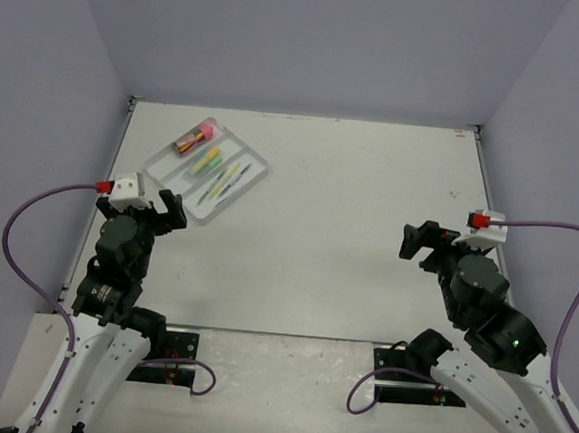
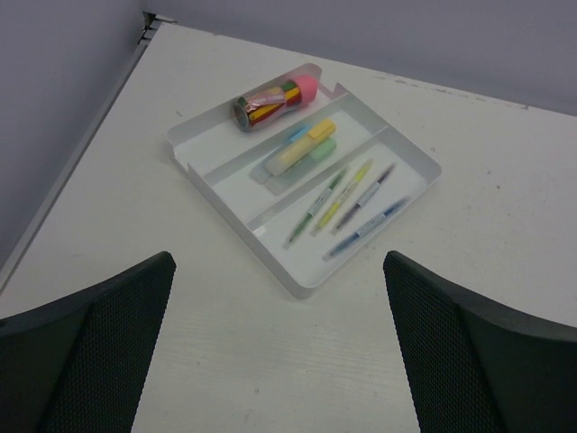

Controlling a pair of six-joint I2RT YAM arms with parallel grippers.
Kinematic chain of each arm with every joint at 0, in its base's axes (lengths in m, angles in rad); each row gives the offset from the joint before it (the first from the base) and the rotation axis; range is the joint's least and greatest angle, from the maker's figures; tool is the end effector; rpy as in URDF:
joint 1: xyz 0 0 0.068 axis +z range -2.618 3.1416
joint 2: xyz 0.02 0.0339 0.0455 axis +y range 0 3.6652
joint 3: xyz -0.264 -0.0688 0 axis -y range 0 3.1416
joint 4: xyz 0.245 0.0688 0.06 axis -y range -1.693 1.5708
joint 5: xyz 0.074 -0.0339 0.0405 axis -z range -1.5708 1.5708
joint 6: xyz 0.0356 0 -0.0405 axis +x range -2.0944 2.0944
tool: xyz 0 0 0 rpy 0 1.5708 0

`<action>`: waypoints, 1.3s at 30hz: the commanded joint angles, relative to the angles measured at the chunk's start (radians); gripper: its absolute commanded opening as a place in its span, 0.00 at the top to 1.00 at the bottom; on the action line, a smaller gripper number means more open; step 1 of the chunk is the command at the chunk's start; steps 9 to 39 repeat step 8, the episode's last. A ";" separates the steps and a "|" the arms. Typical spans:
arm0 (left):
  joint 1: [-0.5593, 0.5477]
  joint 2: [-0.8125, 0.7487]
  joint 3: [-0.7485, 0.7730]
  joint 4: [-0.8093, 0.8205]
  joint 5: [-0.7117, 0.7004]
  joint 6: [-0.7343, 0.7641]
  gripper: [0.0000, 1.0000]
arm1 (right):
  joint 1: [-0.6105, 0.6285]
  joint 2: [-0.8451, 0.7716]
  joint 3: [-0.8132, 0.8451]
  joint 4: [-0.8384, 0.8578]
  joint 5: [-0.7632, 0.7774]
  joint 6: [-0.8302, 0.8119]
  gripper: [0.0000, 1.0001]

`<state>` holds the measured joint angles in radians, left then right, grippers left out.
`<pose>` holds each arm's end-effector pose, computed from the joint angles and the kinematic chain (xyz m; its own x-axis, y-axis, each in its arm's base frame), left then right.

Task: Sort the stationery into containers
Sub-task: Reset both arms

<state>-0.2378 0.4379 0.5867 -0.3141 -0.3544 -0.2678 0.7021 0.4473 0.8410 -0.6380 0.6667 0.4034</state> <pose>0.1198 -0.0163 0.3034 -0.1247 -0.2251 -0.9663 -0.1501 0.9670 -0.2059 0.0785 0.0375 0.3524 -0.1892 0.2440 -0.9511 0.0270 0.9696 0.2433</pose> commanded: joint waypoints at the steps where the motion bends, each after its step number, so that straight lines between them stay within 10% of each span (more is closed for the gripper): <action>1: -0.010 0.019 -0.008 0.056 -0.031 0.037 0.00 | 0.005 0.007 0.012 -0.013 0.035 0.017 0.01; 39: -0.027 0.007 -0.019 0.067 -0.073 0.057 0.00 | 0.005 0.055 0.012 -0.044 0.061 0.054 0.01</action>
